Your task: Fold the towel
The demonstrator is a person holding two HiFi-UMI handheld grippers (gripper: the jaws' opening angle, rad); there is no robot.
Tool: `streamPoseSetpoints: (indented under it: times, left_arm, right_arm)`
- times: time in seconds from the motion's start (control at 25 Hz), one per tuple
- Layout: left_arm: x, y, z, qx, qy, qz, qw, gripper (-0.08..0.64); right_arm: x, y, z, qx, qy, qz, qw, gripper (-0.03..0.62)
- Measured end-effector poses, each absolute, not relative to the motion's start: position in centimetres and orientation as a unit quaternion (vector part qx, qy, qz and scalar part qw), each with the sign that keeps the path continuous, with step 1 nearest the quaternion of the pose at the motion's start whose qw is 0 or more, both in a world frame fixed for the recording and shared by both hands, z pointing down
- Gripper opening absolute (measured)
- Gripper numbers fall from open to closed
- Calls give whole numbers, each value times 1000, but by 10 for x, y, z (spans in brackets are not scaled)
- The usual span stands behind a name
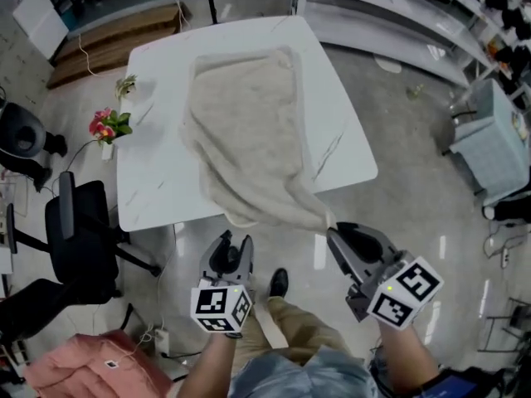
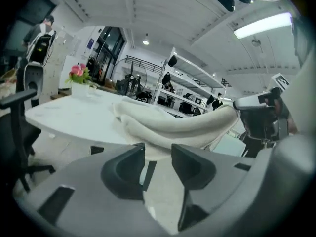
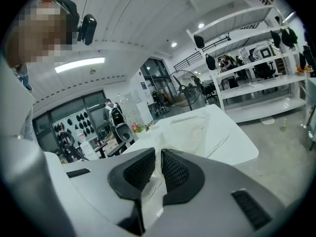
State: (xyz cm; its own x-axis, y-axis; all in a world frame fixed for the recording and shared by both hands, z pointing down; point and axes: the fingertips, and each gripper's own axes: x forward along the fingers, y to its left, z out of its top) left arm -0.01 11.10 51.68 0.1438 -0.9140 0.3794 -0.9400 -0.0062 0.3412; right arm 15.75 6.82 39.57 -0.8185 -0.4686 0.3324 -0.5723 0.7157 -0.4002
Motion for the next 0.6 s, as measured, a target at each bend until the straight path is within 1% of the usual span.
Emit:
streamPoseSetpoints:
  times: [0.12, 0.24, 0.28, 0.6]
  left_arm:
    - [-6, 108, 540, 688, -649, -39, 323, 219]
    - [-9, 100, 557, 672, -629, -112, 374, 309]
    - [-9, 96, 560, 668, -621, -134, 386, 321]
    - [-14, 74, 570, 654, -573, -241, 430, 324]
  right_arm:
    - [156, 67, 396, 278, -922, 248, 108, 52]
    - [154, 67, 395, 272, -924, 247, 110, 52]
    - [154, 67, 395, 271, -924, 246, 111, 52]
    - [147, 65, 398, 258, -927, 248, 117, 52]
